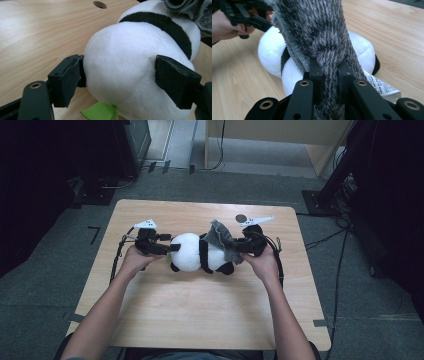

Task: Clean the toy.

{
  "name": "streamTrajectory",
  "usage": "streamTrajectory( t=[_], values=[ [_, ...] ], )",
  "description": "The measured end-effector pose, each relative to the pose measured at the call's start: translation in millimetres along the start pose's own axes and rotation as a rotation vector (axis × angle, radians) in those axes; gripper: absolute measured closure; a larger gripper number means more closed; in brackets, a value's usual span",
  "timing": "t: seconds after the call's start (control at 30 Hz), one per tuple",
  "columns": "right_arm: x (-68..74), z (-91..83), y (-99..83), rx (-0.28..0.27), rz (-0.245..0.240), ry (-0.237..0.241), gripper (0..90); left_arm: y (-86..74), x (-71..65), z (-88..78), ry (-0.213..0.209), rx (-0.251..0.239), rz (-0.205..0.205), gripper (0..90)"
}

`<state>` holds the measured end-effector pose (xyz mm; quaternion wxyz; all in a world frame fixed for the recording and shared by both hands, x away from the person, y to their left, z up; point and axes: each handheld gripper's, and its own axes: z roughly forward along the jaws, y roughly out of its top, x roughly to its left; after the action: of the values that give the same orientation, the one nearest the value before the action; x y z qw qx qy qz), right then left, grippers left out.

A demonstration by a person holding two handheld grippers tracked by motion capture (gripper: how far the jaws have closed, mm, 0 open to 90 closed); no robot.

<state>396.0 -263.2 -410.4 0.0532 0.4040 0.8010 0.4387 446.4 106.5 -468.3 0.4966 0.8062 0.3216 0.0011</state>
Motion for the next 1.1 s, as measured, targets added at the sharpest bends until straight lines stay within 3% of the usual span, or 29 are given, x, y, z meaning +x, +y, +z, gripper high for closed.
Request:
streamTrajectory(
  t=[0.3, 0.5, 0.67, 0.73, 0.8, 0.97, 1.03, 1.1],
  values=[
    [-2.0, 3.0, -1.5, -0.001, -0.007, 0.029, 79.4, -6.8, 0.9, 8.8, -0.022, 0.000, 0.023, 9.7],
    [-5.2, 6.4, 0.1, -0.015, -0.024, 0.018, 78.9, -10.0, -4.6, 12.0, -0.090, 0.037, 0.048, 9.8],
    [-9.9, 12.6, 2.6, -0.043, -0.031, 0.012, 78.7, -11.4, -14.4, 15.6, -0.109, 0.062, 0.138, 7.1],
    [-9.3, 16.9, 3.7, -0.058, -0.036, 0.011, 78.7, -12.5, -13.9, 23.5, -0.131, 0.097, 0.124, 0.0],
    [-7.6, 20.9, 4.6, -0.071, -0.053, -0.010, 78.6, -14.0, -9.3, 29.1, -0.169, 0.106, 0.077, 0.0],
    [-5.0, 23.8, 4.7, -0.094, -0.053, -0.045, 78.6, -17.0, -7.2, 31.6, -0.217, 0.136, -0.005, 0.1],
    [-3.7, 24.5, 4.4, -0.106, -0.055, -0.066, 78.4, -18.9, -10.8, 26.8, -0.213, 0.114, 0.026, 12.5],
    [-2.5, 23.5, 4.6, -0.112, -0.052, -0.080, 78.3, -18.3, -13.1, 22.3, -0.201, 0.117, 0.025, 25.0]
  ],
)
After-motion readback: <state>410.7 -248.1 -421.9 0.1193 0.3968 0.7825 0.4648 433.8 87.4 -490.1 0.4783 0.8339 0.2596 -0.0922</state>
